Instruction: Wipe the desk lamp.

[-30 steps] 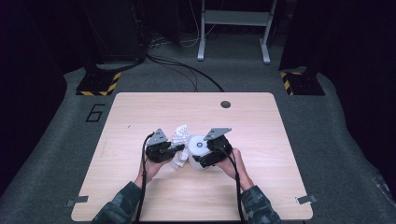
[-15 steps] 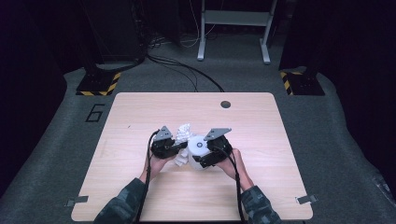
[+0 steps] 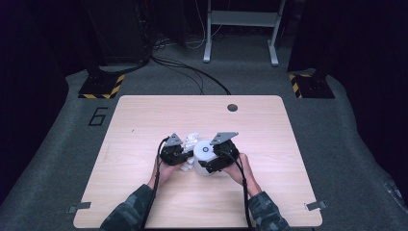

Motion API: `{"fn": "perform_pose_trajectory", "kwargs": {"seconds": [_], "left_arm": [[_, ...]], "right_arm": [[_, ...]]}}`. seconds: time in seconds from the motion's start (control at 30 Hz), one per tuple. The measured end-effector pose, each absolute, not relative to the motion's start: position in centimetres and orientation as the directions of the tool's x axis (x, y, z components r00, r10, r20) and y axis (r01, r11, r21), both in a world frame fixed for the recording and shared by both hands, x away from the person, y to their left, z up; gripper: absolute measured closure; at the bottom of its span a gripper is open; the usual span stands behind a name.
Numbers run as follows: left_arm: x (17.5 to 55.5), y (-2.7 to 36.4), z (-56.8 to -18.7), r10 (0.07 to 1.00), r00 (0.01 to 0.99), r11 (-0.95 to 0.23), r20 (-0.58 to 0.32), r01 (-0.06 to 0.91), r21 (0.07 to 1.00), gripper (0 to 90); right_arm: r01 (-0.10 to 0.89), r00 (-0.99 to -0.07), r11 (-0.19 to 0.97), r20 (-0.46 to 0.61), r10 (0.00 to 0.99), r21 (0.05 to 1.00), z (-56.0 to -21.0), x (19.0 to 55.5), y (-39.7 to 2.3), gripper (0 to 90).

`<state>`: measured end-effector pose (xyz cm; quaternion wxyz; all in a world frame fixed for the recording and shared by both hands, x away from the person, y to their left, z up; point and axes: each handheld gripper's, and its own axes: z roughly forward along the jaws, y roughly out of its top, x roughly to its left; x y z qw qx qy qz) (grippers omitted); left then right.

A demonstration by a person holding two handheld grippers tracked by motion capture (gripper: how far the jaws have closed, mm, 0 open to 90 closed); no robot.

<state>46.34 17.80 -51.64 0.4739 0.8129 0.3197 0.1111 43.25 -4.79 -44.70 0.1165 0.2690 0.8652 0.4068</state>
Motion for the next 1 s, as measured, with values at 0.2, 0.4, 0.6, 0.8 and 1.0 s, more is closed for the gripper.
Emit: {"fn": "perform_pose_trajectory", "kwargs": {"seconds": [0.2, 0.4, 0.6, 0.8, 1.0], "left_arm": [[46.4, 17.4, -52.3, 0.632, 0.764, -0.345, -0.131, 0.429, 0.835, 79.5], [46.5, 17.5, -52.2, 0.625, 0.769, -0.356, -0.133, 0.433, 0.828, 79.5], [46.3, 17.6, -50.8, 0.619, 0.773, -0.325, -0.139, 0.413, 0.851, 79.6], [46.3, 17.9, -48.8, 0.607, 0.783, -0.295, -0.138, 0.383, 0.875, 79.6], [46.5, 17.9, -46.5, 0.581, 0.808, -0.312, -0.097, 0.331, 0.891, 79.6]], "right_arm": [[0.37, -0.827, 0.524, 0.016, 0.561, 0.767, -44.7, 43.2, -4.8, 8.7], [0.37, -0.828, 0.526, 0.016, 0.56, 0.766, -44.7, 43.3, -4.7, 8.7], [0.367, -0.831, 0.53, 0.014, 0.556, 0.765, -44.8, 43.3, -4.7, 8.7], [0.369, -0.832, 0.535, 0.014, 0.554, 0.76, -44.8, 43.3, -4.7, 8.7], [0.36, -0.835, 0.539, 0.006, 0.55, 0.761, -44.8, 43.4, -4.7, 8.7]]}}
